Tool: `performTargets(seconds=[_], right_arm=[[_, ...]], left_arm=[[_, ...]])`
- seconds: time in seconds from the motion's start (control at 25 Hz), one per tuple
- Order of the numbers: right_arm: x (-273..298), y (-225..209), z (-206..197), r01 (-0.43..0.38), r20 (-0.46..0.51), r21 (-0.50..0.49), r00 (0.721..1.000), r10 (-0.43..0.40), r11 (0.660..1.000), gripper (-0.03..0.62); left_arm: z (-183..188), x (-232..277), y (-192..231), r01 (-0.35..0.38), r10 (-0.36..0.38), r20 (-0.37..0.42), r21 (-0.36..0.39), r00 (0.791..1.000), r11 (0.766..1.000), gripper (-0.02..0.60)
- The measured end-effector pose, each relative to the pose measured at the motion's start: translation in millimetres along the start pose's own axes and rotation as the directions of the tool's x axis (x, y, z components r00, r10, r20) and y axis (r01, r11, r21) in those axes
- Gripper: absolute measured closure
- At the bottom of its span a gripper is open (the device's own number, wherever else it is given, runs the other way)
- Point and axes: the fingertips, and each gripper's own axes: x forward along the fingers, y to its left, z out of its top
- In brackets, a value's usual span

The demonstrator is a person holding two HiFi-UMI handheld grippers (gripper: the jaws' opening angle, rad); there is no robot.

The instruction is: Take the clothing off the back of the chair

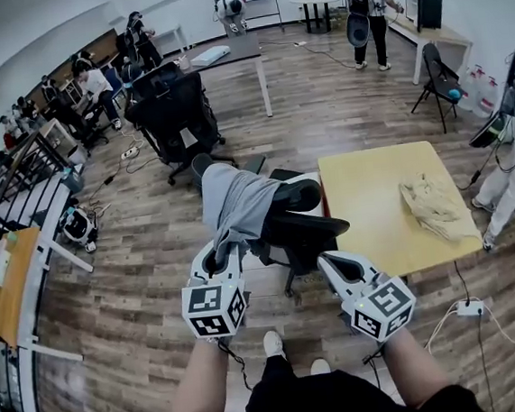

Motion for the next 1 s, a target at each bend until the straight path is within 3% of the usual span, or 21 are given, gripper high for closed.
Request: performTargets(seconds=[0.48,0.72,1.0], right_arm=[[7,40,-18,-0.109,-0.008,0.021,0.994,0.109,0.994,0.582],[38,84,-29,-0.178,-0.018,0.052,0.984,0.179,0.983,0.582],[55,139,-37,-0.183,-0.043,0.044,0.982,0.185,0.982,0.582]], left_arm=[[-23,-69,8,-0.072,0.072,-0.018,-0.007,0.997,0.997,0.52],[-40,-117,44,-0.129,0.129,-0.046,-0.014,0.991,0.991,0.523],[-59,-172,86,-0.153,0.151,-0.052,-0.053,0.987,0.987,0.525]])
